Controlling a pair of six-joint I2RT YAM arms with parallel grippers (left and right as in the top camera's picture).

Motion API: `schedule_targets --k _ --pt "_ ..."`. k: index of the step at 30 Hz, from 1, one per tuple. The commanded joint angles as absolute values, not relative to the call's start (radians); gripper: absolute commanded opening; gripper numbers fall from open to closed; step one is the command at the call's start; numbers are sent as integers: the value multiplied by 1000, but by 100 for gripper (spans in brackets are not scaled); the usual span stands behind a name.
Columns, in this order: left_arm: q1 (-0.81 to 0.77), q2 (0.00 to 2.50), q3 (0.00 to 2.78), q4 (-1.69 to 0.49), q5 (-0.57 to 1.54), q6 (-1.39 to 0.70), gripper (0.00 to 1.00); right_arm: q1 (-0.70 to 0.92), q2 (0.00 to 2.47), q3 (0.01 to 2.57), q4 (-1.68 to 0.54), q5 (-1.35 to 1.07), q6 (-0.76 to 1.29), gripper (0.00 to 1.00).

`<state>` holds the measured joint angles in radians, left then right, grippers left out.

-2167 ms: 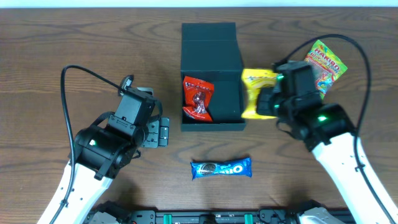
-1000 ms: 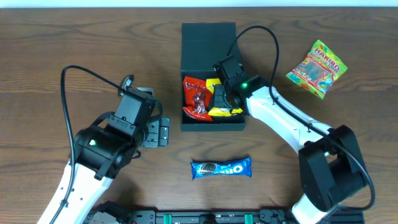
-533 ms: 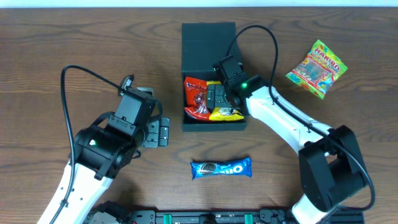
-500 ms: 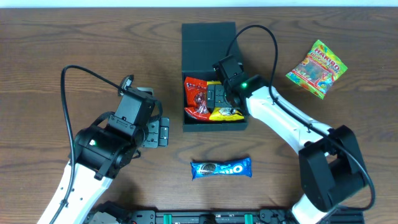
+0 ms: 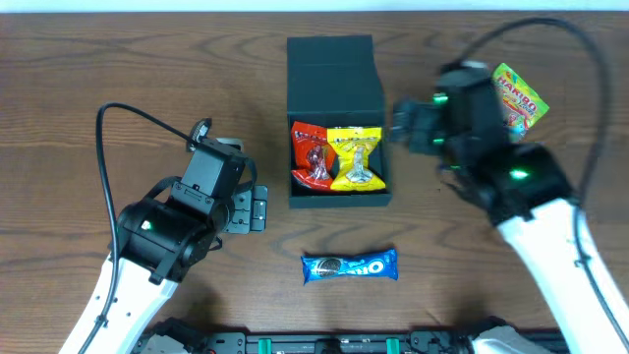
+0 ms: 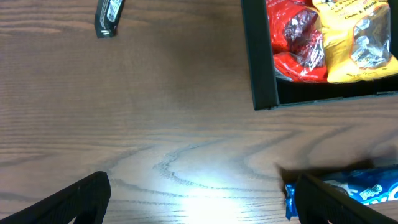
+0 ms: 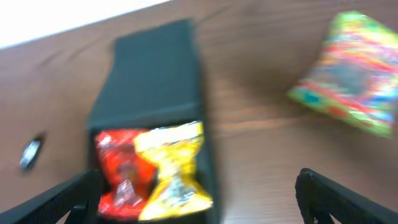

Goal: Pack container
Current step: 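Move right gripper up to the Haribo Worms bag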

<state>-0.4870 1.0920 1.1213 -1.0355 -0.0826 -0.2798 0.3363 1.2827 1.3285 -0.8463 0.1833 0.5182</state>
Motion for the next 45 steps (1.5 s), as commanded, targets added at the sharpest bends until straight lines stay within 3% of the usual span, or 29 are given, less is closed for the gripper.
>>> schedule_targets --k 1,10,16,23,37,45 --pt "-484 1086 1121 -1036 -93 -269 95 197 1288 1328 -876 228 553 99" --pt "-484 1086 1121 -1036 -93 -269 95 -134 1489 1512 -930 138 578 99" --pt "-484 1086 1121 -1036 -93 -269 95 -150 1864 1850 -1060 137 605 99" --pt "-484 1086 1121 -1036 -93 -269 95 -189 2108 1897 -1032 68 699 99" --pt "-484 1086 1121 -1036 -93 -269 95 -254 2232 1897 -941 -5 474 99" --pt "-484 1086 1121 -1036 -93 -269 95 -257 2276 1896 -931 -4 462 99"
